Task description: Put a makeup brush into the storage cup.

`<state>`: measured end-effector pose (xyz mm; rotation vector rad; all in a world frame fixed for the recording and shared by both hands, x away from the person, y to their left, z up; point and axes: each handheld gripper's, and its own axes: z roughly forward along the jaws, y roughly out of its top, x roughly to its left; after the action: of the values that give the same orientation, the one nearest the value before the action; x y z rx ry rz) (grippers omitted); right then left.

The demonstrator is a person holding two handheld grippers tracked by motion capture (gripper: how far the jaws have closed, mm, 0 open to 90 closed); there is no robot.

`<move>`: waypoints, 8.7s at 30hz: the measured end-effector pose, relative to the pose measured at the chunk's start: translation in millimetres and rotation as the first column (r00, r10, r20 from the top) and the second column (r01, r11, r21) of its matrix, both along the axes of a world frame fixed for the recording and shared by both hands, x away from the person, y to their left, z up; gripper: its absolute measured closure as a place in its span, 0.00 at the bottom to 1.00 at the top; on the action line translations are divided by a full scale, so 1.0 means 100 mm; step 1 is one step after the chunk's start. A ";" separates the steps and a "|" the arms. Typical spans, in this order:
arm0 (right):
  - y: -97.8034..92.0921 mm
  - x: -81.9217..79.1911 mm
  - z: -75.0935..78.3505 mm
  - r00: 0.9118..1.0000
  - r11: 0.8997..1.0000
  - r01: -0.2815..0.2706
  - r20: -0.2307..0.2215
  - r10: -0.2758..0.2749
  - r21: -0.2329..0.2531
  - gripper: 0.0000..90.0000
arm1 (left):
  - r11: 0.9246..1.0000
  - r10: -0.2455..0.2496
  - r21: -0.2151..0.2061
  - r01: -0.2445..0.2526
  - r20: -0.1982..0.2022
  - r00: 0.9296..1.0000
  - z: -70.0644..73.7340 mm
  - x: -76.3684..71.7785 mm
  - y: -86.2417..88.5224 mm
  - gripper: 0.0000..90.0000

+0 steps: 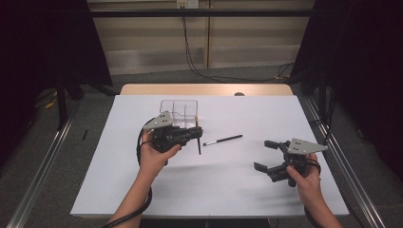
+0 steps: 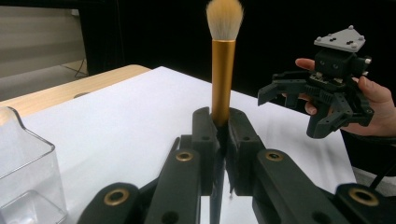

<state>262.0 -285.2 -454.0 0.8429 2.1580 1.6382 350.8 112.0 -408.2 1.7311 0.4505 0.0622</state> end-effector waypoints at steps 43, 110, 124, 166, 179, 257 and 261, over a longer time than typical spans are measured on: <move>-0.25 -0.20 -0.09 0.999 0.998 0.048 0.008 -0.048 0.031 0.04 | 0.996 0.086 -0.007 -0.086 0.004 0.996 0.11 0.16 0.24 0.93; -0.31 -0.19 -0.08 0.999 0.998 0.047 0.022 -0.048 0.048 0.03 | 0.965 0.257 0.048 -0.259 0.041 0.966 0.62 0.61 0.60 0.93; -0.30 -0.18 -0.08 0.999 0.998 0.042 0.022 -0.043 0.047 0.03 | 0.955 0.290 0.053 -0.293 0.055 0.955 0.69 0.71 0.62 0.93; -0.32 -0.19 -0.08 0.999 0.998 0.042 0.031 -0.044 0.039 0.03 | 0.920 0.384 0.041 -0.389 0.084 0.919 0.77 0.96 0.62 0.93; -0.32 -0.19 -0.08 0.999 0.999 0.039 0.033 -0.040 0.038 0.03 | 0.905 0.415 0.057 -0.421 0.098 0.904 0.70 1.02 0.63 0.93; -0.31 -0.19 -0.08 0.999 0.999 0.034 0.036 -0.035 0.036 0.03 | 0.888 0.446 0.097 -0.450 0.060 0.893 0.19 1.05 0.61 0.93; -0.31 -0.19 -0.08 0.999 0.999 0.034 0.035 -0.035 0.037 0.03 | 0.888 0.448 0.092 -0.451 0.053 0.893 0.18 1.04 0.60 0.93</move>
<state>242.6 -316.5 -462.3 0.8498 2.0845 1.6671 455.1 172.3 -390.3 1.6907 0.8335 0.4523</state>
